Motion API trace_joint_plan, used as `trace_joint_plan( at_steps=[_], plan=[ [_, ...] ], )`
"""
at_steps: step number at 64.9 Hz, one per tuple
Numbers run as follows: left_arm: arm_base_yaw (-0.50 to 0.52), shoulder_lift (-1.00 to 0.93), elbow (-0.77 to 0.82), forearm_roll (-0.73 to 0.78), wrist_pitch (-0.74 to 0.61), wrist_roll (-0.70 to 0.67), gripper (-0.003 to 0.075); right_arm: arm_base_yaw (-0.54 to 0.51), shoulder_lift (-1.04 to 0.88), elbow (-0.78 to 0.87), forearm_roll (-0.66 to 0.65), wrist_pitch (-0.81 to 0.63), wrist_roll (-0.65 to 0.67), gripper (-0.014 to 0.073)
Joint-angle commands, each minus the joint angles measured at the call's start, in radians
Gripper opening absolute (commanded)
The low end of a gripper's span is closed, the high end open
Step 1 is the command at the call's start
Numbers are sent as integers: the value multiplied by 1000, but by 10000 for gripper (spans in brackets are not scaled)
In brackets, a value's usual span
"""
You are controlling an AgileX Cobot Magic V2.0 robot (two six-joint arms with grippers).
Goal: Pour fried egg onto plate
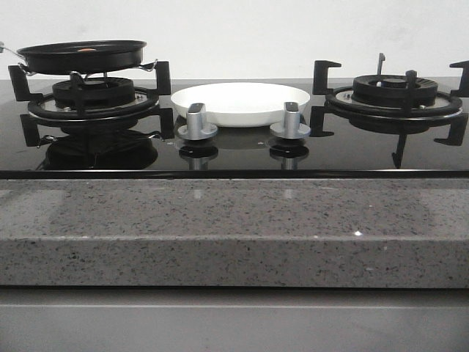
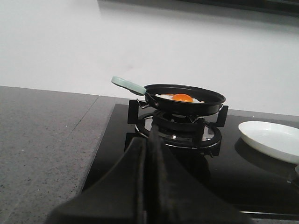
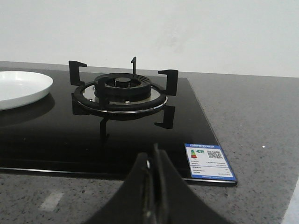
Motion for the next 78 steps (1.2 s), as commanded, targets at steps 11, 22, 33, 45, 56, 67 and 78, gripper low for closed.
trace_joint_plan(
  at_steps=[11, 22, 33, 45, 56, 67, 78],
  plan=[
    [-4, -17, 6, -6, -85, -7, -19, -3, -19, -4, -11, -77, -8, -67],
    [-4, -17, 6, -6, -85, -7, -19, -3, -19, -4, -11, -77, -8, -67],
    [-4, -17, 6, -6, -85, -7, -19, -3, -19, -4, -11, -77, -8, -67],
    [-4, -17, 6, -6, -93, -7, -19, -3, -19, -4, -11, -77, -8, -67],
    [-4, -17, -11, -18, -112, -7, -19, -4, -19, -11, -11, -79, -8, -67],
    [-4, -13, -144, -66, -38, -7, -19, -4, -19, -142, -6, 3, -8, -67],
    [-4, 48, -377, -71, 196, -7, -19, -4, 34, -384, -6, 222, -8, -67]
  ],
)
